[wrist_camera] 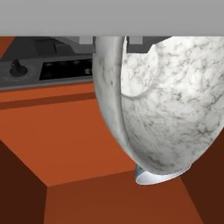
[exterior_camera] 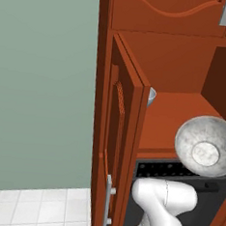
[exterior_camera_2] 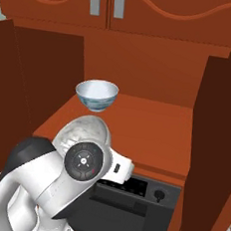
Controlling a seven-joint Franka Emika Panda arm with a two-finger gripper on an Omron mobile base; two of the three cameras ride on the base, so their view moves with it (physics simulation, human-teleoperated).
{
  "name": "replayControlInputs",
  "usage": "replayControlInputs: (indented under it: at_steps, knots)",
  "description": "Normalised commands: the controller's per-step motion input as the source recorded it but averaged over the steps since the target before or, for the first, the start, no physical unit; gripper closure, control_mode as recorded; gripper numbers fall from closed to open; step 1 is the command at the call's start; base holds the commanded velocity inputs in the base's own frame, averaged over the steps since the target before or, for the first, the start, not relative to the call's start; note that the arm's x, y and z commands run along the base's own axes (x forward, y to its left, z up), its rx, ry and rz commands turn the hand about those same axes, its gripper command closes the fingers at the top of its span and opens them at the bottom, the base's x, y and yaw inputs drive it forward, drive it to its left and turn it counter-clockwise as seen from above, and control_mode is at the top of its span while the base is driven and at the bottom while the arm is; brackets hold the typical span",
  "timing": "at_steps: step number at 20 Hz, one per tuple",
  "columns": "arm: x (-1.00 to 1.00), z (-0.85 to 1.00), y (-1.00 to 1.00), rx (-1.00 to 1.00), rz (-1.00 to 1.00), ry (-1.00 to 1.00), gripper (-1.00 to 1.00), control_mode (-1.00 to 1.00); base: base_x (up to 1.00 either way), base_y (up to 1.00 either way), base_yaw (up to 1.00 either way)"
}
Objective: Move the bowls from the cabinet to the plates on the dining table.
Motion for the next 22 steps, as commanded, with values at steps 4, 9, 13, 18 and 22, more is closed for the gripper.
replayControlInputs:
  at_steps: [4,9,13,18,22]
  knots:
    - [0.0,0.0,0.0,0.0,0.0,0.0,1.0,1.0,-0.54,-0.08,0.01]
    - [0.0,0.0,0.0,0.0,0.0,0.0,1.0,1.0,-0.85,-0.23,0.01]
    - [0.0,0.0,0.0,0.0,0.0,0.0,1.0,1.0,-0.95,-0.29,0.0]
    - [0.0,0.0,0.0,0.0,0.0,0.0,1.0,1.0,-0.9,-0.23,0.01]
    - [0.0,0.0,0.0,0.0,0.0,0.0,1.0,1.0,-0.82,-0.17,0.0]
